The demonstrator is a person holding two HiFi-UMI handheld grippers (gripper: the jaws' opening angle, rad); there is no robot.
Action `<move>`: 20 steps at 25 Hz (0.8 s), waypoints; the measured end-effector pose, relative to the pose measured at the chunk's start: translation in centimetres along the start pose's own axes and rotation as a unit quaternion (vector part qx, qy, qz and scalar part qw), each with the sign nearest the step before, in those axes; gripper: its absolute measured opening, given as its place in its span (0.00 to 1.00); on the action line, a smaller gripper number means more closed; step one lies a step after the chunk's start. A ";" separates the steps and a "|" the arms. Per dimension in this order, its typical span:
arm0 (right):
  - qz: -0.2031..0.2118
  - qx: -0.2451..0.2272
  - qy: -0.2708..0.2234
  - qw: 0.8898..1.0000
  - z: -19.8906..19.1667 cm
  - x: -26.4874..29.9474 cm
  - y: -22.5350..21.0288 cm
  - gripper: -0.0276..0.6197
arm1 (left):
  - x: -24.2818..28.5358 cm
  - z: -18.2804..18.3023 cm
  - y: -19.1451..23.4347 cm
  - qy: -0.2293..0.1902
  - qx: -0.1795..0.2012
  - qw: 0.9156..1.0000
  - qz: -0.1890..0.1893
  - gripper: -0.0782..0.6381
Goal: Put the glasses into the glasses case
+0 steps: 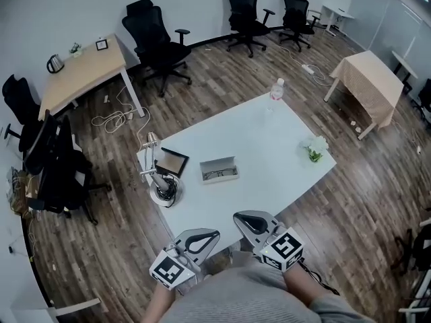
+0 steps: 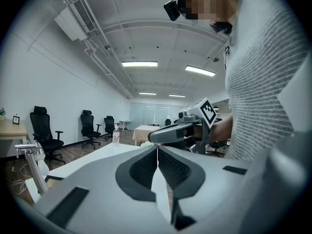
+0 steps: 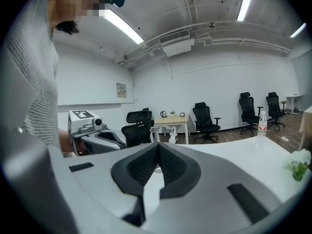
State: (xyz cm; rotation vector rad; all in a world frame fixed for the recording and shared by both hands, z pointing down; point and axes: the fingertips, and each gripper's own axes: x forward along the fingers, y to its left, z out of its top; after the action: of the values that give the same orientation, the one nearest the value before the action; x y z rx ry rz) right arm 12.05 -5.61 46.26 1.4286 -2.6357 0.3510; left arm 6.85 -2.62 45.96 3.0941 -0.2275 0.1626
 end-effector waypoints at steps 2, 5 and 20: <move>-0.003 0.004 -0.003 1.000 0.1 -0.3 0.5 0.06 | -0.3 0.1 -0.4 0.002 -0.002 1.000 -0.002 0.13; -0.004 0.003 -0.008 1.000 0.4 -0.6 1.0 0.06 | -0.7 0.3 -0.8 0.003 0.001 1.000 -0.004 0.13; -0.009 0.006 -0.013 1.000 1.1 -0.8 -0.5 0.06 | 0.3 1.1 -0.4 -0.004 0.005 1.000 -0.006 0.13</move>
State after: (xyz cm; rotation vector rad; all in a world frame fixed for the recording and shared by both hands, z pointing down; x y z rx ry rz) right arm 12.94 -5.49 45.15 1.4687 -2.6450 0.3477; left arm 7.30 -2.29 44.91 3.1063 -0.2093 0.1513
